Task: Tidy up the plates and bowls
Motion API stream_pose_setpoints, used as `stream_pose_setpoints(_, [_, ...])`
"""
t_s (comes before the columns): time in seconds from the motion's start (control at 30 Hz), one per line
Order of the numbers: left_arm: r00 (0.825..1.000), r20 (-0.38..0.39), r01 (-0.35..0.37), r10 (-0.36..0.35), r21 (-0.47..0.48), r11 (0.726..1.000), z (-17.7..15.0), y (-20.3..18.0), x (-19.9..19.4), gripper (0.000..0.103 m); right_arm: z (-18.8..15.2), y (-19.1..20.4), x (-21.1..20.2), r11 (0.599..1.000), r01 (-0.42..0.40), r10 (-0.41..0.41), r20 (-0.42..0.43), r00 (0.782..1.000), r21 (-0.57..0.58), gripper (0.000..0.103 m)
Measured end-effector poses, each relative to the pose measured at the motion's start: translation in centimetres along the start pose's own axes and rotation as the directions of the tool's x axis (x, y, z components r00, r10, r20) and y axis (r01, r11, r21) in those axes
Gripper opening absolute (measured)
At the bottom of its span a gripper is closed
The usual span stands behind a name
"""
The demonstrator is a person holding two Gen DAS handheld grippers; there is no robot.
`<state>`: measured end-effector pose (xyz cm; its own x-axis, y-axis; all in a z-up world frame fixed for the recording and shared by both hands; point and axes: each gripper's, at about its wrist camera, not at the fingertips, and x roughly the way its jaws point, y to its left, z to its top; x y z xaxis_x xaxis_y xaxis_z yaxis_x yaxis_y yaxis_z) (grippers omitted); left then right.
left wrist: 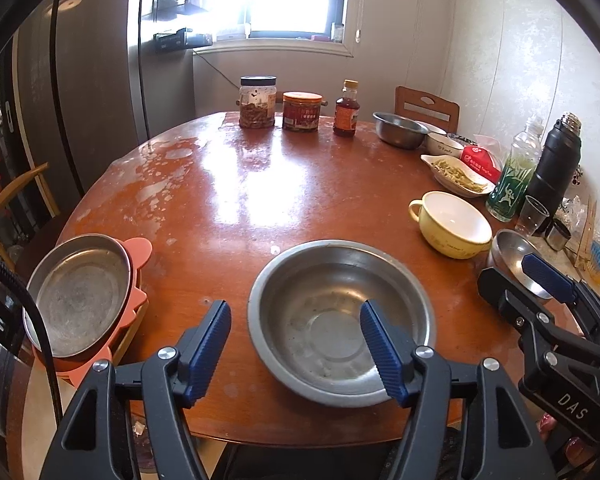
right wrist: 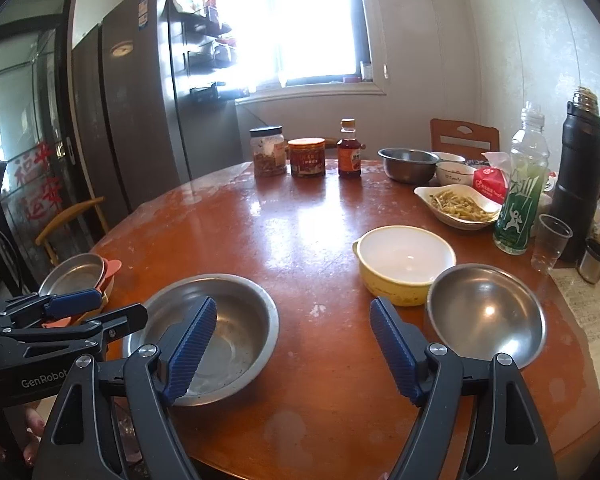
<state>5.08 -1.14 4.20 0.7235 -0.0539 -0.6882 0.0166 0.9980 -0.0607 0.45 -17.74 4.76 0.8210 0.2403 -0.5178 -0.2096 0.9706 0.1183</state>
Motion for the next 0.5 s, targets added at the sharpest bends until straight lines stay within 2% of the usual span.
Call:
stream_pose_setpoints(0.23, [1.0,0.003,0.01,-0.01,0.022,1.0,0.1,-1.9,-0.7,0.068,0.4,-1.7,-2.0,1.0,-0.004,0.003,0.034,0.999,0.028,0.08])
stream_pose_setpoints(0.5, [1.0,0.007,0.024,-0.024,0.061,0.998,0.4,-4.7,-1.0,0.068,0.7,-4.8,-4.0,0.997,0.028,-0.033,0.068,0.997,0.066,0.08])
